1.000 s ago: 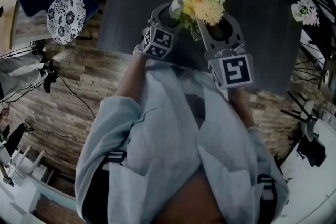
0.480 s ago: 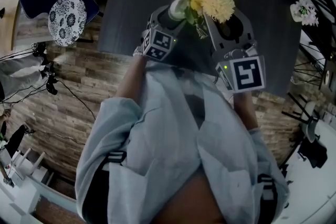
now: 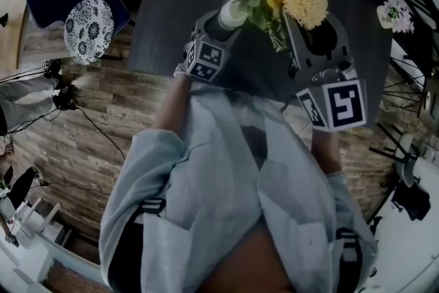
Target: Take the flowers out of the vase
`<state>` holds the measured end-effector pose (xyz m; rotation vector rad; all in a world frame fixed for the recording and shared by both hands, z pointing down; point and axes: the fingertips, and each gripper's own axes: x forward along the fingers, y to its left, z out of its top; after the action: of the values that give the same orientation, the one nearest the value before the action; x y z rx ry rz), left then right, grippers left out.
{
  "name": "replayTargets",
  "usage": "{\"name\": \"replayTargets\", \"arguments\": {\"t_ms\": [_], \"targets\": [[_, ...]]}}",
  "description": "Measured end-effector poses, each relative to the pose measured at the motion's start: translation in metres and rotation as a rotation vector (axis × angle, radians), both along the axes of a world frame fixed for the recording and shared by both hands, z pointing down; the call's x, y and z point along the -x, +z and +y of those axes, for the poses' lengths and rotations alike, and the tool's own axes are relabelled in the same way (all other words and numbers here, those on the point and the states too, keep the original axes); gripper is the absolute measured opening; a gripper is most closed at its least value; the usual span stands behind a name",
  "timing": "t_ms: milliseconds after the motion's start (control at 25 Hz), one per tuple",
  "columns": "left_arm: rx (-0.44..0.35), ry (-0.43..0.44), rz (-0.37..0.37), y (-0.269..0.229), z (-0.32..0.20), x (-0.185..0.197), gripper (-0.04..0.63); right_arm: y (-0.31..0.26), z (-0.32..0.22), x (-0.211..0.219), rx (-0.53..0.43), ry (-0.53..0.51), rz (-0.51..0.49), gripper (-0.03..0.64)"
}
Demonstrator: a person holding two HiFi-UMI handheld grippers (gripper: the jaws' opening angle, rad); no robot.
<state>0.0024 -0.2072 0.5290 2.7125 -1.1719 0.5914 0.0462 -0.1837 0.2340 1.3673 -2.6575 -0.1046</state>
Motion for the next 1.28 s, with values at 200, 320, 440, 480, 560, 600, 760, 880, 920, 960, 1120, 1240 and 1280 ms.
{"name": "replayTargets", "arguments": {"t_ms": [200,320,440,480,560,600,760,880,920,960,1120,1240,1280], "targets": [[0.003,-0.004,0.002,0.001,-0.002,0.002,0.302,-0.017,0.001,-0.008,-0.007,0.005,-0.037,0.107],[0.006,-0.003,0.000,0.003,-0.002,0.004,0.302,-0.023,0.003,-0.010,-0.005,0.004,-0.051,0.107],[0.010,-0.002,-0.004,0.002,-0.003,0.000,0.302,-0.033,0.005,-0.020,-0.009,0.005,-0.066,0.107],[0.010,-0.001,-0.005,0.001,-0.002,-0.001,0.302,-0.037,0.005,-0.024,-0.012,0.006,-0.068,0.107],[0.011,0.000,-0.005,0.001,-0.003,0.000,0.301,-0.044,0.007,-0.028,-0.023,0.012,-0.069,0.107],[0.011,0.001,-0.004,0.001,-0.003,0.000,0.302,-0.048,0.008,-0.031,-0.030,0.015,-0.070,0.107],[0.014,0.001,0.000,0.003,-0.003,0.006,0.301,-0.057,0.009,-0.038,-0.056,0.035,-0.066,0.107],[0.006,0.005,0.002,0.006,-0.002,0.013,0.301,-0.055,0.008,-0.040,-0.056,0.055,-0.032,0.107],[0.005,0.006,0.001,0.007,-0.002,0.014,0.301,-0.053,0.007,-0.042,-0.051,0.061,-0.017,0.107],[0.004,0.004,0.000,0.006,-0.001,0.014,0.300,-0.050,0.007,-0.045,-0.043,0.067,-0.004,0.107],[0.005,-0.001,-0.002,0.002,-0.001,0.009,0.299,-0.033,0.006,-0.062,0.019,0.082,0.035,0.107],[0.006,-0.001,-0.002,0.001,-0.001,0.008,0.299,-0.012,0.007,-0.066,0.092,0.074,0.065,0.107],[0.006,-0.001,-0.002,0.001,-0.001,0.008,0.299,-0.004,0.009,-0.067,0.117,0.070,0.074,0.107]]}}
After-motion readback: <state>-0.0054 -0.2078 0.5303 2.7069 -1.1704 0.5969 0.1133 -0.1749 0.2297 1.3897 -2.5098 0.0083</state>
